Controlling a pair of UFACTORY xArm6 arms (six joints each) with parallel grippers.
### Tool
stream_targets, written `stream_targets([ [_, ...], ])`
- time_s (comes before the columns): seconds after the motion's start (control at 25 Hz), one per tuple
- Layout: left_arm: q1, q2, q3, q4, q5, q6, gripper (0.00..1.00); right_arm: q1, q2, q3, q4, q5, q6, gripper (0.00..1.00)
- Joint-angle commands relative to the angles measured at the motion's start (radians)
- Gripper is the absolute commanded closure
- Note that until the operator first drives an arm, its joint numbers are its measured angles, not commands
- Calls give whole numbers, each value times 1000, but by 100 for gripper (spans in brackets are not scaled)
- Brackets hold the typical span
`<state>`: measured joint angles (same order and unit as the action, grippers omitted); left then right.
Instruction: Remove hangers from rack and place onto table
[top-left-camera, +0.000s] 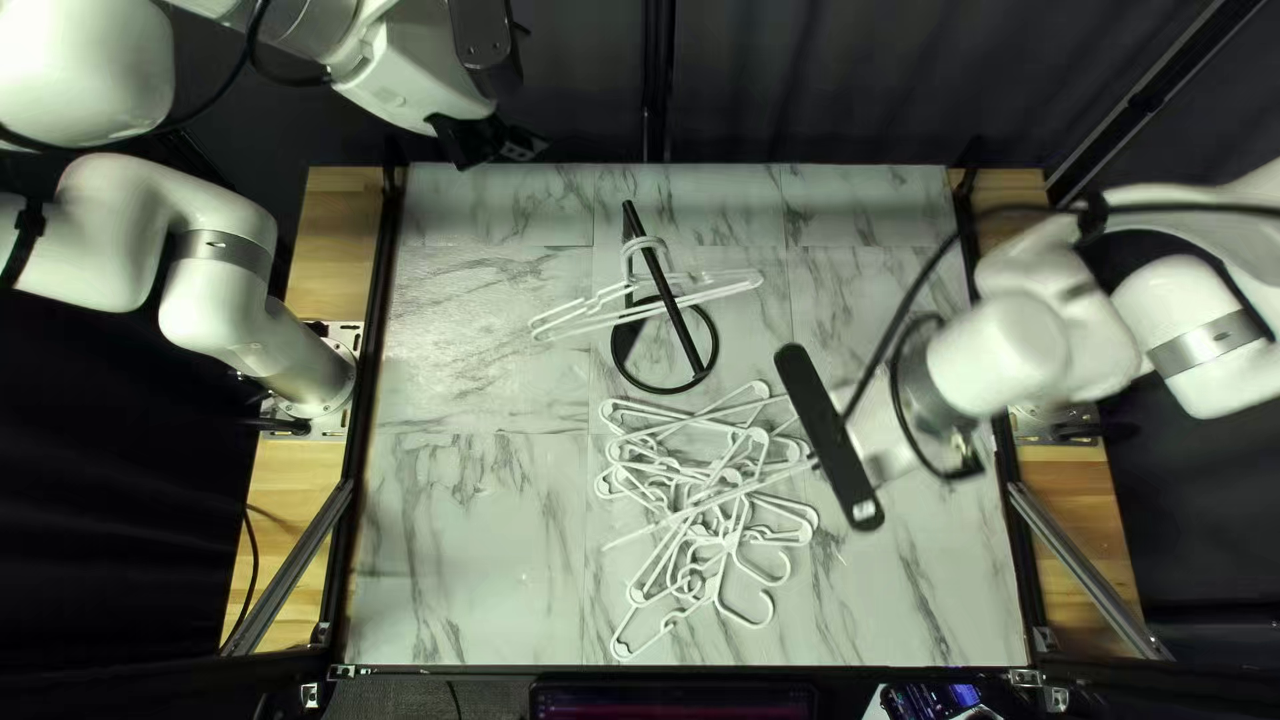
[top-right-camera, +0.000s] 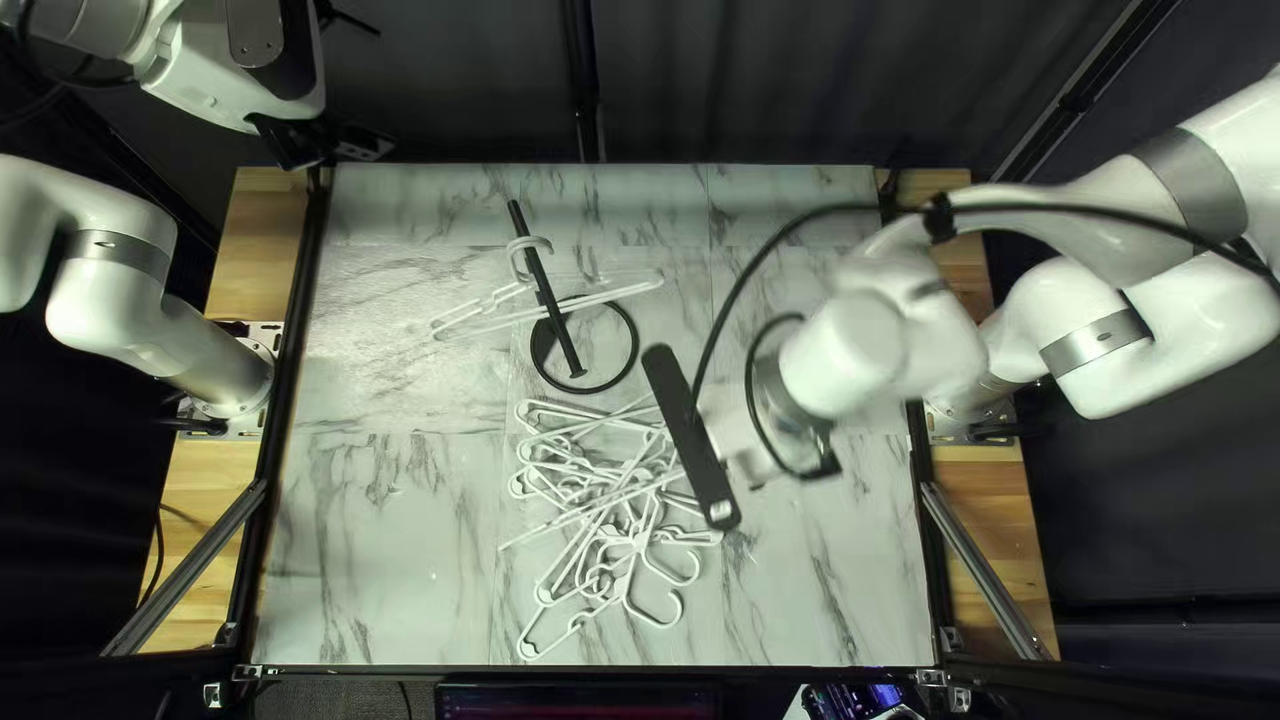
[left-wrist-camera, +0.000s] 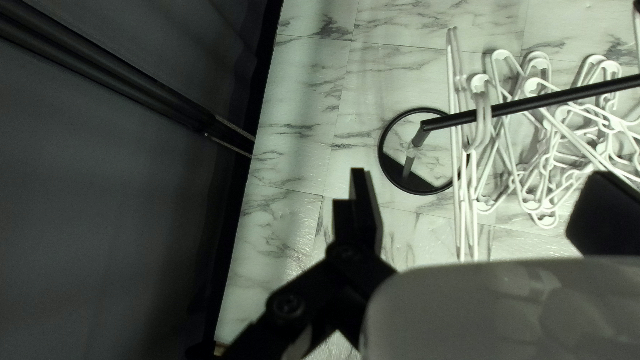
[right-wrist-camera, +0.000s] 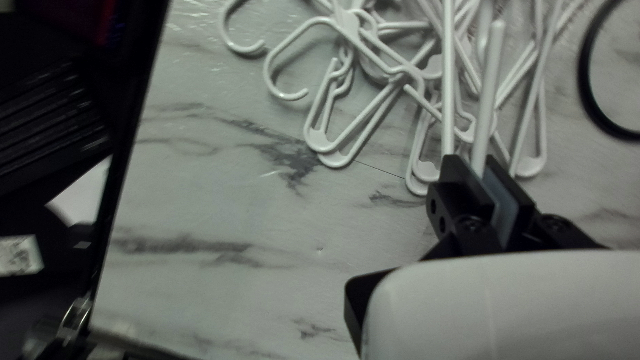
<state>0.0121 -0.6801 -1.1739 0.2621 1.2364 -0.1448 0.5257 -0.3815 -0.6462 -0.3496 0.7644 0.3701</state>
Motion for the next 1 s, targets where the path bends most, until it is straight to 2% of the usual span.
stream_targets([
  [0.04,0,0,0,0,0,0,0,110,6,11,-309,61,248,100],
  [0.16,0,0,0,0,0,0,0,111,40,-2,-361,78,279,100],
  [0.92,0,0,0,0,0,0,0,101,53,-11,-344,91,278,100],
  [1.0,0,0,0,0,0,0,0,136,74,-16,-387,132,385,100],
])
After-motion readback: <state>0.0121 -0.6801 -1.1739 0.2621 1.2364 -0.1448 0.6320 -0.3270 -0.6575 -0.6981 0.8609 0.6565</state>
